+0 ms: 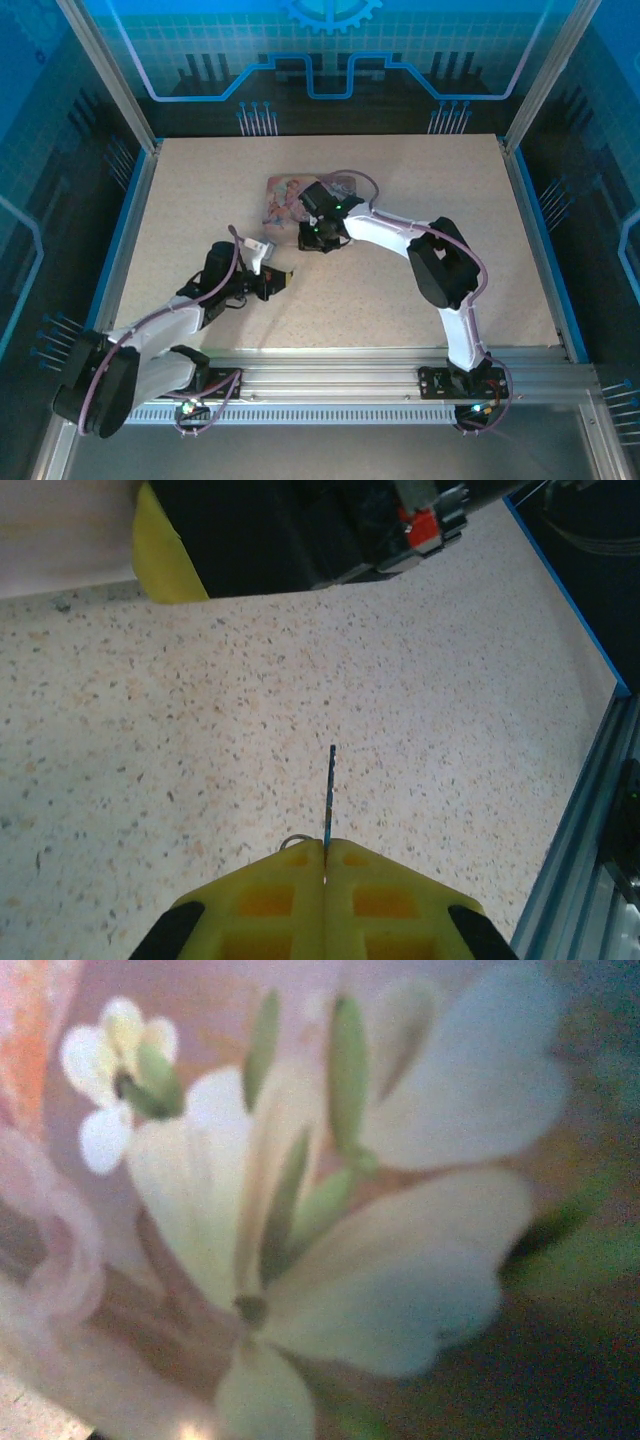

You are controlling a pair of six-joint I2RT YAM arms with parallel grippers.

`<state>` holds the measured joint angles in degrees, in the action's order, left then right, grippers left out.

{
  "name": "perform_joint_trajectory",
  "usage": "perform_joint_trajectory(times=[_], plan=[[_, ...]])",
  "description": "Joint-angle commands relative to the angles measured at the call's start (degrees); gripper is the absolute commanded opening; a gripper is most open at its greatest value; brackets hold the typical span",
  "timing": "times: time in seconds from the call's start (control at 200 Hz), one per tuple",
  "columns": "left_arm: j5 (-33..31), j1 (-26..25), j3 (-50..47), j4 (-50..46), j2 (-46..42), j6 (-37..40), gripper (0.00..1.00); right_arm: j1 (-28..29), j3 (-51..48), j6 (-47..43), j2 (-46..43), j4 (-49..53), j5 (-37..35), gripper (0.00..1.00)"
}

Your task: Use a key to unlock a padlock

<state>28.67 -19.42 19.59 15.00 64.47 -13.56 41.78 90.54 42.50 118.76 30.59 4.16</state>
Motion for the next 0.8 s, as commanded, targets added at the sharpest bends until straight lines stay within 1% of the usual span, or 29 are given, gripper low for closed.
perform_joint_trajectory(times=[0.0,0.14,0.305,0.565,0.795], plan=[[2.4,-0.3,-0.4,9.7,3.6,-1.5,0.0,-0.9,1.9,-0.6,-3.7,0.1,5.2,0.0],[2.6,-0.3,-0.8,17.4,8.9,-4.9,0.0,-1.5,1.2,0.7,-4.0,-1.5,8.9,0.0],[2.2,0.0,-0.9,24.2,14.2,-6.7,0.0,-2.0,1.1,1.2,-4.9,-1.6,10.3,0.0],[4.6,3.5,-1.4,36.2,21.7,-11.4,0.0,-2.5,0.8,2.0,-5.9,-1.4,12.1,0.0],[6.5,4.6,-2.3,42.5,25.3,-11.1,0.0,-2.9,0.8,2.9,-5.9,-2.2,15.4,0.0]])
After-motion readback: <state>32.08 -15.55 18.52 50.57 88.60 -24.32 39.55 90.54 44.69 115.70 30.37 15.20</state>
